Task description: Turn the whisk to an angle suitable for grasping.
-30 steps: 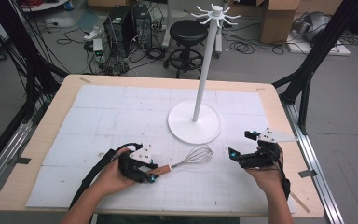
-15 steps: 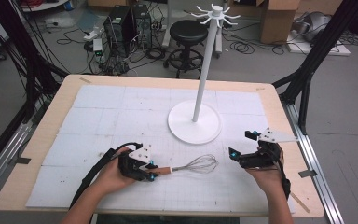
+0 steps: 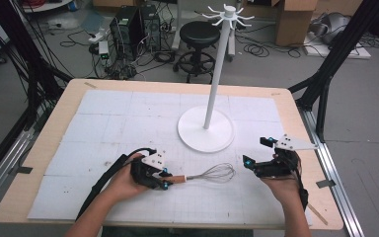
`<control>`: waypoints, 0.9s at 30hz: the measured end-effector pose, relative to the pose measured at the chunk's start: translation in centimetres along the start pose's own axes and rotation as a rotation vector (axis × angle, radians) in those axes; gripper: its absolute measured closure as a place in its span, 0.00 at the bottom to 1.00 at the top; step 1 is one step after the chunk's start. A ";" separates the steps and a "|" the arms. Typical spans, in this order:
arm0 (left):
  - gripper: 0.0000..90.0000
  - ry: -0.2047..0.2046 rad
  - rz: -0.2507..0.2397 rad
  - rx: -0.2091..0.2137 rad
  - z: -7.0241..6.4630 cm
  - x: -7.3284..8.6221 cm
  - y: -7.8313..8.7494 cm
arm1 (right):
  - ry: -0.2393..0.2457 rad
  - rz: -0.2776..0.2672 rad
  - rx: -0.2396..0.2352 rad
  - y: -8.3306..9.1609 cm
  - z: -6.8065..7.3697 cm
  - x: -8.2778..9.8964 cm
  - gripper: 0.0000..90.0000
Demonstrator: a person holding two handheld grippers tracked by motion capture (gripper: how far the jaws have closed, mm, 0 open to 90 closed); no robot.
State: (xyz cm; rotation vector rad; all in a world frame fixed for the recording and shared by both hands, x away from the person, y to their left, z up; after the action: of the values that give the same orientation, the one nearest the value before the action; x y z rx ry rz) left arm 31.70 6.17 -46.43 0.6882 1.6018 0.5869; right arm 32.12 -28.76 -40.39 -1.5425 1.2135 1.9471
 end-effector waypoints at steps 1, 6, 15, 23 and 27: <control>0.78 -0.001 -0.002 0.000 0.0 -0.2 -0.2 | 0.002 -0.003 0.001 0.0 0.0 0.0 0.01; 0.78 -0.025 0.004 0.010 0.3 -1.5 -1.3 | 0.000 -0.007 -0.001 0.1 0.0 -0.1 0.01; 0.80 -0.059 -0.004 0.034 0.5 -3.5 -3.0 | -0.003 -0.008 -0.002 0.2 0.0 -0.1 0.01; 0.67 -0.040 -0.005 -0.002 0.5 -3.5 -2.8 | 0.004 0.003 -0.003 0.1 0.1 0.0 0.01; 0.54 -0.022 -0.043 -0.020 0.6 -3.6 -2.0 | 0.004 0.002 0.002 0.1 0.0 0.0 0.01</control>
State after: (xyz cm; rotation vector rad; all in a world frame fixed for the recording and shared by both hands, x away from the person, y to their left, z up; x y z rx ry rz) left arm 32.41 2.12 -45.46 0.6419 1.5840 0.5615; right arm 32.00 -28.82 -40.35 -1.5457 1.2190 1.9448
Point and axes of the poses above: each handheld gripper's, and its own axes: y roughly backward along the jaws, x roughly out of its underside, z roughly to its left, the point moved 4 cm from there along -y, roughly forward along the jaws, and after that the axes turned 8 degrees about x, right-handed, at the moved point
